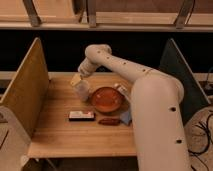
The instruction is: Place the white sponge in the ceramic cup
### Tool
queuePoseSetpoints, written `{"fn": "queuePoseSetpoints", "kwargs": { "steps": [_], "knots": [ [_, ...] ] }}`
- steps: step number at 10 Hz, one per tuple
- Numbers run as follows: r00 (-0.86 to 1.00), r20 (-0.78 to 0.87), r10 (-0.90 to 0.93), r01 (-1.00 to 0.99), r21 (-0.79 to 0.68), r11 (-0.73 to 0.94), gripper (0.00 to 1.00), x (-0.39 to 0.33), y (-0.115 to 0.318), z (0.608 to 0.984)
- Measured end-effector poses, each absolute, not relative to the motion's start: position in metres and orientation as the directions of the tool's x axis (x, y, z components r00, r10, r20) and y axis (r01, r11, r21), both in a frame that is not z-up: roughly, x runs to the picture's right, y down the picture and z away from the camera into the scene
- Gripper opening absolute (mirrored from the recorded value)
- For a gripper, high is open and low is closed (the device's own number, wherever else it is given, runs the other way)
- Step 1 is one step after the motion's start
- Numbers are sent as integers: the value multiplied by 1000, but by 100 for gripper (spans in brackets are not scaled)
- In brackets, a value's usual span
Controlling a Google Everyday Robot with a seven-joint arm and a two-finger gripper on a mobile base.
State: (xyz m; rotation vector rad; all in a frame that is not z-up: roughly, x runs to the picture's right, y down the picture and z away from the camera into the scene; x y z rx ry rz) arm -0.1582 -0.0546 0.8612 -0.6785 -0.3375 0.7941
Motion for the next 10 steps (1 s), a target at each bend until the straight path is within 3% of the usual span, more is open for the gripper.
{"fn": "queuePoseSetpoints", "kwargs": {
  "steps": [7,10],
  "knots": [
    [668,15,744,-549,-666,506,67,-155,-54,863],
    [675,-137,725,-652,-571,499,67,-107,-48,859]
  ]
}}
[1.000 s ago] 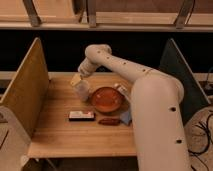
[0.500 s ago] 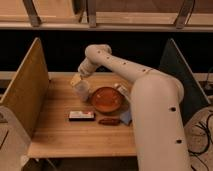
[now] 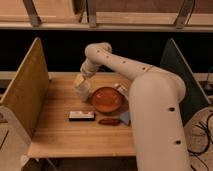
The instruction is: Place the white sponge in the ceramic cup
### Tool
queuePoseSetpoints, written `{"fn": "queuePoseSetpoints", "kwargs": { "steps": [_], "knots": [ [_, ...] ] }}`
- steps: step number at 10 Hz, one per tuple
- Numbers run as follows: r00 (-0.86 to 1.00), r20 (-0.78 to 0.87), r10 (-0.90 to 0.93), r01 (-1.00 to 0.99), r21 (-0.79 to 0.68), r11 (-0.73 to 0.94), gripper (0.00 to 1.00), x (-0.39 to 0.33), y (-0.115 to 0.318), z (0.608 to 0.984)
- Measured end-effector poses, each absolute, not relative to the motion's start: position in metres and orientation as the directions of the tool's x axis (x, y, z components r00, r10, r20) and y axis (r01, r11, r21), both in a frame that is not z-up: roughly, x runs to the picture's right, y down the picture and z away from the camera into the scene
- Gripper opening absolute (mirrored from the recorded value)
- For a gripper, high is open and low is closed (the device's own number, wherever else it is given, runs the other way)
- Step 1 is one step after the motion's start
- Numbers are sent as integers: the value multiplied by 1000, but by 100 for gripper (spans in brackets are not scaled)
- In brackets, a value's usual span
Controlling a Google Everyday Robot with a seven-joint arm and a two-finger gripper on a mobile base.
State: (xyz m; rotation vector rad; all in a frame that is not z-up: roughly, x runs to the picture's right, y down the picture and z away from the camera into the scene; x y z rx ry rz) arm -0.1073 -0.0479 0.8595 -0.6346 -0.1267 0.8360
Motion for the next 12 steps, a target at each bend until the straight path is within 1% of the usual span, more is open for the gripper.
{"fn": "queuePoseSetpoints", "kwargs": {
  "steps": [3,6,10,11,12],
  "knots": [
    [628,-293,721,-758,-441,481,67,-43,-38,831],
    [513,-419,749,-852,-355,385,67,13,-6,806],
    [503,-424,753,-857,-355,372,67,9,-4,803],
    [483,-428,764,-866,-360,347,67,5,-6,805],
    [430,-442,787,-888,-366,280,67,-2,-8,810]
  ]
}}
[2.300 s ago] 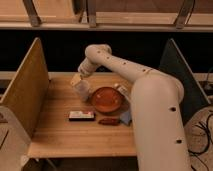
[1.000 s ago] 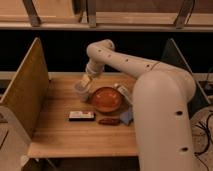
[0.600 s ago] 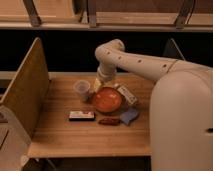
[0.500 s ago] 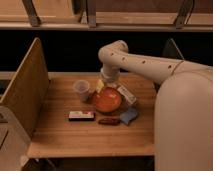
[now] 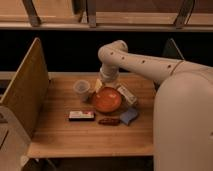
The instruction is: Place the white sponge in the ceramic cup
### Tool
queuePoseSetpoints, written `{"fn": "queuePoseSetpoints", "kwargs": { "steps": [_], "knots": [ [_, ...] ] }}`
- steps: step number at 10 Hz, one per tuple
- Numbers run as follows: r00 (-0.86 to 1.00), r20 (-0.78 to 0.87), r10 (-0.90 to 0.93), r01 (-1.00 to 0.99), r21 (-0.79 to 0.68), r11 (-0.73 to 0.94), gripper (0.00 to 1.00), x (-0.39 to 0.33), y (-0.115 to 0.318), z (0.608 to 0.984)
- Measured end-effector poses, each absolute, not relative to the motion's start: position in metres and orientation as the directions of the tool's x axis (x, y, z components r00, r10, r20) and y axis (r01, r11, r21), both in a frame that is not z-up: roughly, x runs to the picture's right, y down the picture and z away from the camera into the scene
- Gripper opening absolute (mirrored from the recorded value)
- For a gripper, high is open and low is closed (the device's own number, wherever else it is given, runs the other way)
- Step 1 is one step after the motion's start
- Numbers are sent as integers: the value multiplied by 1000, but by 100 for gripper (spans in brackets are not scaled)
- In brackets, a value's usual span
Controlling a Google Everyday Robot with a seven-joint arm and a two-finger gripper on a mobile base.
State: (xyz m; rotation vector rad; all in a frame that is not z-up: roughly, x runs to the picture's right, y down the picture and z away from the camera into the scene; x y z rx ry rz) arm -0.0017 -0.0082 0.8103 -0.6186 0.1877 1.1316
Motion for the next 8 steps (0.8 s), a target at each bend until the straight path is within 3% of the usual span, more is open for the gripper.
{"fn": "queuePoseSetpoints", "kwargs": {
  "steps": [3,5,8],
  "knots": [
    [154,-511,846,-957,-290,-1,67,37,0,822],
    [-62,-535,843,-969,-170,-180,67,102,18,815],
    [-230,-536,812,-952,-48,-301,67,161,46,799]
  ]
}}
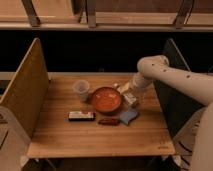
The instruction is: Place the white sponge in the ceramic cup
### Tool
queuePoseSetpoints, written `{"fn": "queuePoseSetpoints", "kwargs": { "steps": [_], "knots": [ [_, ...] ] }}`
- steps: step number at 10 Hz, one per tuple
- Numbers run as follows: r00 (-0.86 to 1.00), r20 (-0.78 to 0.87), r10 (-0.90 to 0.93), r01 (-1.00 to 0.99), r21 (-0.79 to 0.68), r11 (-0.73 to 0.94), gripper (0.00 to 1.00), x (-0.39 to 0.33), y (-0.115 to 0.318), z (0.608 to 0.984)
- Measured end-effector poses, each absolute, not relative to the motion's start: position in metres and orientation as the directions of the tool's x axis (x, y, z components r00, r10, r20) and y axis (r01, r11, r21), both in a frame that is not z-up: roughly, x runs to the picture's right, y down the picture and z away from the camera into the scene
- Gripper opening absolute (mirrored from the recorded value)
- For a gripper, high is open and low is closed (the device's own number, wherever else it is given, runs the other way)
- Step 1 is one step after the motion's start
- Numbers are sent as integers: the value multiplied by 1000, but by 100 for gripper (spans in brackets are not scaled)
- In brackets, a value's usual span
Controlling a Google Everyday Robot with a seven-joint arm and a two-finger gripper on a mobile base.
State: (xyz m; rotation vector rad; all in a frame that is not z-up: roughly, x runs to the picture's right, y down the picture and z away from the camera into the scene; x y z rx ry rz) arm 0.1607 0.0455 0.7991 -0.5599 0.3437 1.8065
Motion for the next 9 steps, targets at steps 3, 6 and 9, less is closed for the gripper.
{"fn": "queuePoseSetpoints", "kwargs": {
  "steps": [3,6,9],
  "knots": [
    [-225,-538,813,-953,-51,-298,67,156,46,799],
    [-255,-600,758,-955,33,-295,67,173,73,819],
    [-339,-636,694,-935,143,-326,67,211,94,834]
  ]
}}
